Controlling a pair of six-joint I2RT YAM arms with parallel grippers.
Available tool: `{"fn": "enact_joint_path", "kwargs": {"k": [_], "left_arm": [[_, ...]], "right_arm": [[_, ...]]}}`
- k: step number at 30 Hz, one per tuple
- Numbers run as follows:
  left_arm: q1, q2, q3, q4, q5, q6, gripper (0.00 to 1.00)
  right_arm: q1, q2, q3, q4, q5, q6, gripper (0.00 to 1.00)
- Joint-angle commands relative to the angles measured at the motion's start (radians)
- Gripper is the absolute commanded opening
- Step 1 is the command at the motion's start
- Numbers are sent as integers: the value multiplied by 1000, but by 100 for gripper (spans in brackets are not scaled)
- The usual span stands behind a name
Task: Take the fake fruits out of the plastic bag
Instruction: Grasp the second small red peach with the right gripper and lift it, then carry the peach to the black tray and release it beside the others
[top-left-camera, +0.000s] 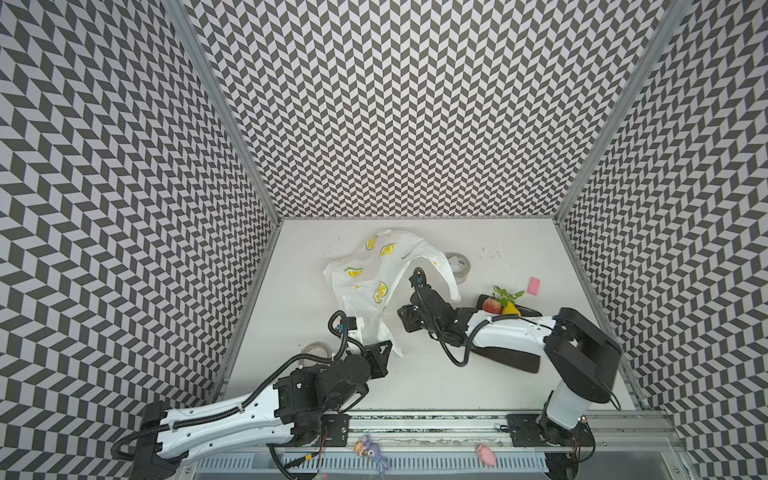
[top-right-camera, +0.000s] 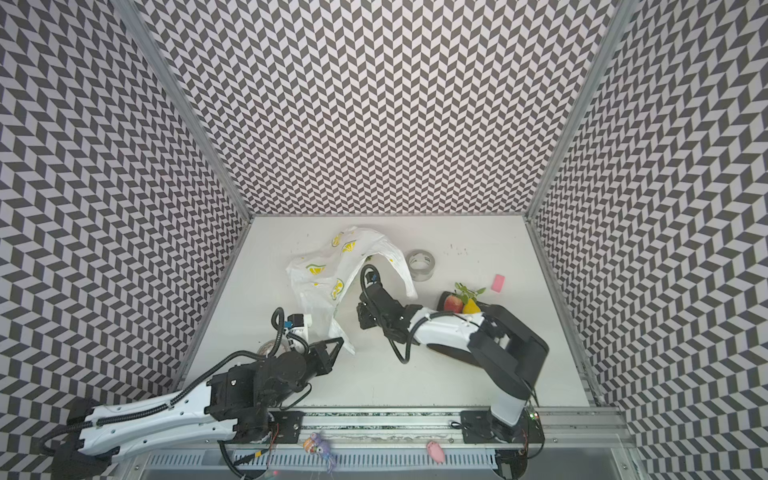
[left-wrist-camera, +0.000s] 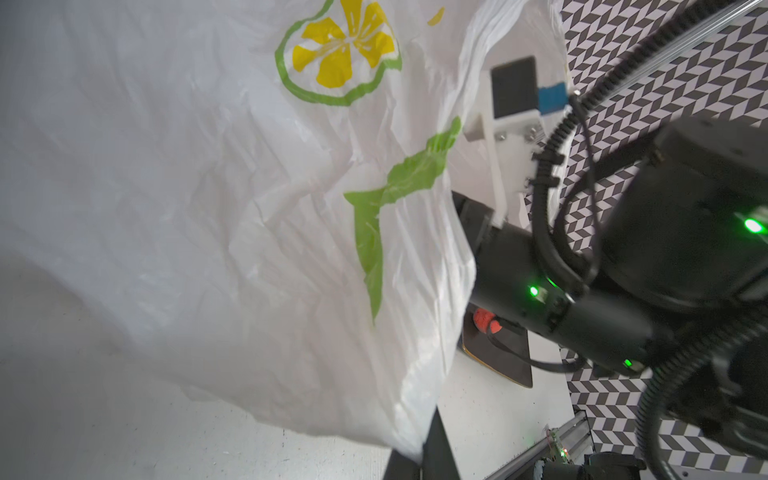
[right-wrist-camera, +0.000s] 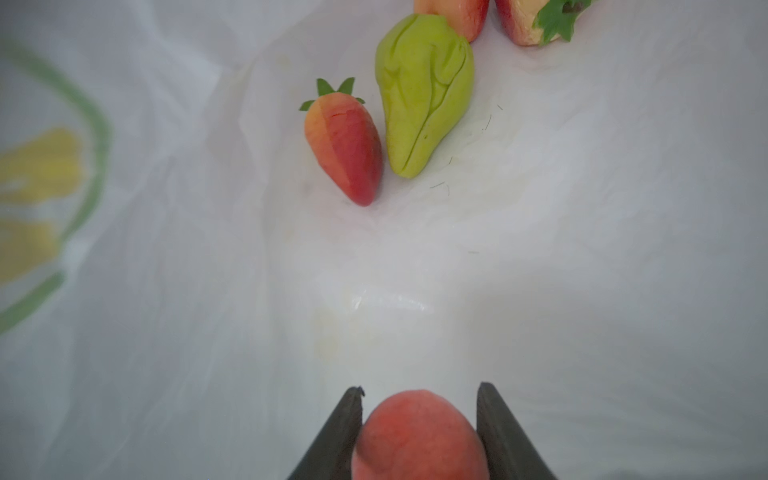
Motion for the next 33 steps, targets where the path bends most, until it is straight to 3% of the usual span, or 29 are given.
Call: {"fn": "enact_joint_path", "kwargs": {"k": [1,8,12,15,23,33], "left_arm": [[2,3,6,38,-41,14,0],[2,11,1,60,-43,20,0],[3,18,3,68,-37,24,0],[2,18,2,71,-32,30,0],[2,14,4,77,-23,42,0],[2,7,0,69,-20,38,0]], "right_arm": [[34,-133,-107,-29,2,38,42],[42,-486,-250,-247,69,108,41],[38,-644,-292,-379,213,188,41],[-48,-722,-322,-455,248,194,41],[-391,-828,-447,-418,145,149,41],[-539,-788,-601,-270,59,241,42]]}}
